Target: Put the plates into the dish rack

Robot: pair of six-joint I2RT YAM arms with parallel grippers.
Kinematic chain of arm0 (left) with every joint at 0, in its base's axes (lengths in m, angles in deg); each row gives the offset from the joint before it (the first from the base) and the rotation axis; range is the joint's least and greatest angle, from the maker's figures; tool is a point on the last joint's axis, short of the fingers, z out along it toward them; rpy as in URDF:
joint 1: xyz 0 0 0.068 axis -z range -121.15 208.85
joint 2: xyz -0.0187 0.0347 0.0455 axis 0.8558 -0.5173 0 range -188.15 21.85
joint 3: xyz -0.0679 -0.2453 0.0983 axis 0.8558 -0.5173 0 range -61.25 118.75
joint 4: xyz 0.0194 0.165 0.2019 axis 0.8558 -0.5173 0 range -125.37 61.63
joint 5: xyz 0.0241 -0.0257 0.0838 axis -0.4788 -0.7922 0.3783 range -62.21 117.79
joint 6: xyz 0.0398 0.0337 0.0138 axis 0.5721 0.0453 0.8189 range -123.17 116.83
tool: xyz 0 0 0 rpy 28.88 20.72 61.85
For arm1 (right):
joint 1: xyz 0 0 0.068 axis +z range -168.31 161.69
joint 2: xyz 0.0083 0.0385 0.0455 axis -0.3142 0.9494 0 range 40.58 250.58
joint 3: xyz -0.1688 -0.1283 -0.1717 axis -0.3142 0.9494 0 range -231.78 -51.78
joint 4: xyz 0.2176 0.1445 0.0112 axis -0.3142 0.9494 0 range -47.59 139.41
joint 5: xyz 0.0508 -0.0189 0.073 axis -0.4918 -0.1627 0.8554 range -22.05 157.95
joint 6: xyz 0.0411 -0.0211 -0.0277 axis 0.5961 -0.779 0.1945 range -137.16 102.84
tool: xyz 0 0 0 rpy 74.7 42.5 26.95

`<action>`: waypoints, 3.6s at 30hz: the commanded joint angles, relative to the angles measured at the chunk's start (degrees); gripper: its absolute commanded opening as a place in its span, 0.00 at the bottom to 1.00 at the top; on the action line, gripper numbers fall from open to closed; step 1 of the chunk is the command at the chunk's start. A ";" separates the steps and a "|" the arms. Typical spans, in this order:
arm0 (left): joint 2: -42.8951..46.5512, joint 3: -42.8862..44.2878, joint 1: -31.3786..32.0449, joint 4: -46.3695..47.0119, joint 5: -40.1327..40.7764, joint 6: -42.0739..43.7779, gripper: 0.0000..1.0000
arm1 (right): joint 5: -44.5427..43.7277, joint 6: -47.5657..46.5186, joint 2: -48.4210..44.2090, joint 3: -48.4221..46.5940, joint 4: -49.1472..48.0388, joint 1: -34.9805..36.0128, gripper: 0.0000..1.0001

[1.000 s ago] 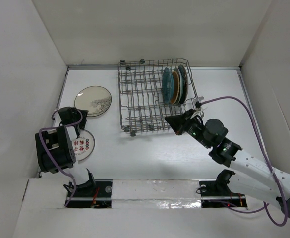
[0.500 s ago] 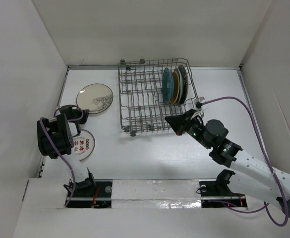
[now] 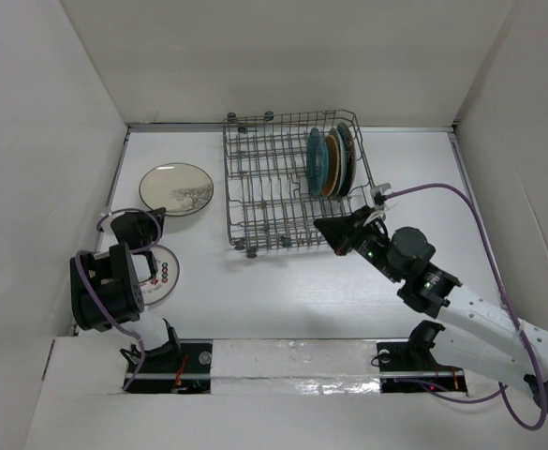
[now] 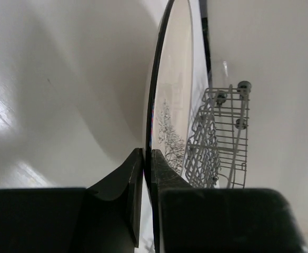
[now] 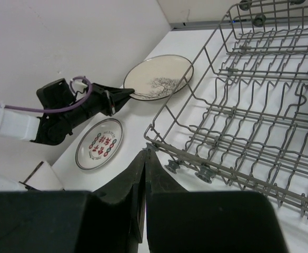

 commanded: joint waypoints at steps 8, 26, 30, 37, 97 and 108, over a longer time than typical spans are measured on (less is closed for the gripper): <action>17.26 -3.00 -3.70 11.92 -3.17 -0.20 0.00 | 2.94 -1.87 4.03 -4.98 0.72 0.95 0.33; 43.10 -0.99 -4.41 -3.37 -25.83 -1.25 0.00 | 6.47 -0.20 37.68 -32.56 -1.83 1.47 0.96; 45.48 -3.01 -4.41 0.38 -30.85 -5.20 0.00 | 6.46 -1.08 45.50 -40.91 1.76 -0.02 0.98; 45.83 -5.21 -4.41 9.02 -39.72 -10.75 0.00 | 7.50 -0.82 49.55 -42.16 1.95 -1.78 1.00; 31.86 -4.86 -4.32 18.51 -52.30 -9.34 0.90 | -37.13 -21.82 62.39 -62.20 11.00 -10.92 0.00; 34.93 -2.67 -4.32 6.15 -50.02 -1.44 0.89 | -31.43 -15.50 62.31 -56.33 11.27 -10.92 0.00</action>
